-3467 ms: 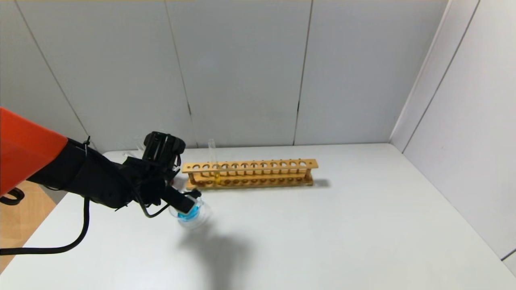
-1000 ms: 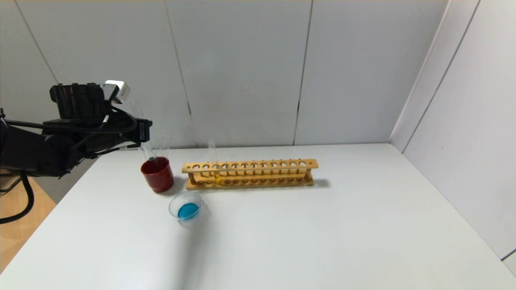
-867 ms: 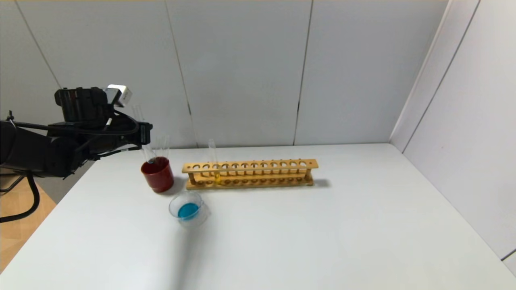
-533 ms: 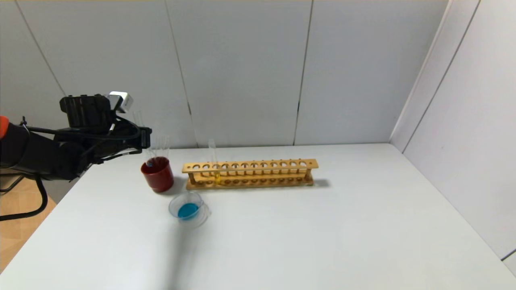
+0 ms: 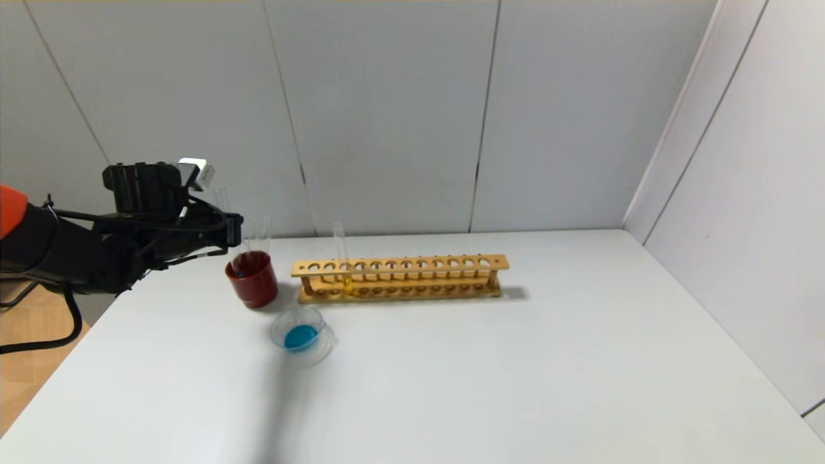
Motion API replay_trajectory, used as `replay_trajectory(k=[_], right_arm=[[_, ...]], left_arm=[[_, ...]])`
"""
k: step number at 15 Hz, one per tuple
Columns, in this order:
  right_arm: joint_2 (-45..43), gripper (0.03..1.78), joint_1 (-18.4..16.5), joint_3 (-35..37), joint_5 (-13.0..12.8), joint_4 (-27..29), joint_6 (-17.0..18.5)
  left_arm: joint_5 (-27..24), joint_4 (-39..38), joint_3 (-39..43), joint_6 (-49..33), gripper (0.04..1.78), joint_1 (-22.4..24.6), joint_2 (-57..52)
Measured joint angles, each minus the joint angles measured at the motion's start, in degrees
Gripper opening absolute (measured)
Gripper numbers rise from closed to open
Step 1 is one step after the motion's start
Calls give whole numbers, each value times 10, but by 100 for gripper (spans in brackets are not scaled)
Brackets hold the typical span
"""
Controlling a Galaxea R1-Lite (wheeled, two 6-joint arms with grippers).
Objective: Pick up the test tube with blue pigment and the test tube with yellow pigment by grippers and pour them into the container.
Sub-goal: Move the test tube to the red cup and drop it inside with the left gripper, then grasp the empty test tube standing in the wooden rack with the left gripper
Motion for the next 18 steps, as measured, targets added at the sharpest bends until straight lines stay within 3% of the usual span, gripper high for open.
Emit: replay_trajectory(k=[4, 6, 8, 13, 16, 18], right_arm=[[0, 175, 0, 0, 0, 0, 0], [0, 175, 0, 0, 0, 0, 0], [0, 175, 0, 0, 0, 0, 0], [0, 175, 0, 0, 0, 0, 0], [0, 175, 0, 0, 0, 0, 0], [0, 175, 0, 0, 0, 0, 0]], left_arm=[[-1, -8, 7, 1, 36, 1, 6], [-1, -11, 10, 2, 47, 2, 8], [-1, -12, 14, 3, 71, 1, 8], [-1, -12, 28, 4, 150, 0, -3], [0, -12, 32, 5, 172, -8, -30], [0, -12, 28, 8, 175, -17, -56]])
